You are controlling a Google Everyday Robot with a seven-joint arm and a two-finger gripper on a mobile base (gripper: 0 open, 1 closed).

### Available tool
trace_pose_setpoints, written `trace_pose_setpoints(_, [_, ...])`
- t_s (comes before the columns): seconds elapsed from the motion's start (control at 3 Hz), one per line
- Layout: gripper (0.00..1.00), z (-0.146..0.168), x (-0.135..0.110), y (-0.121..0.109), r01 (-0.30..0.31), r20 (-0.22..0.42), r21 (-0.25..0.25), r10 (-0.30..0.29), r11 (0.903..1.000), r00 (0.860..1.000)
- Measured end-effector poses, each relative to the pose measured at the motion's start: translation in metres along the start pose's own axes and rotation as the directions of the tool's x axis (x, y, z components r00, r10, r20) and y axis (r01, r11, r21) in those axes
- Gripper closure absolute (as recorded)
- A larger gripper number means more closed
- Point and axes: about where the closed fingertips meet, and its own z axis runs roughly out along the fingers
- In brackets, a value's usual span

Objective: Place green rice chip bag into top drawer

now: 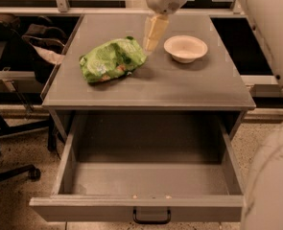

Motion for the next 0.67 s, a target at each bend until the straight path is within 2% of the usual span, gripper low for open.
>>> trace_pose_setpoints(0.33, [0.0, 0.012, 0.003, -0.004, 0.001, 0.037, -0.004, -0.001, 1.0, 0.999])
trace_pose_setpoints(0.67, [0.0, 0.04, 0.001, -0.005, 0.006, 0.089, -0.046, -0.002, 0.9989, 0.996])
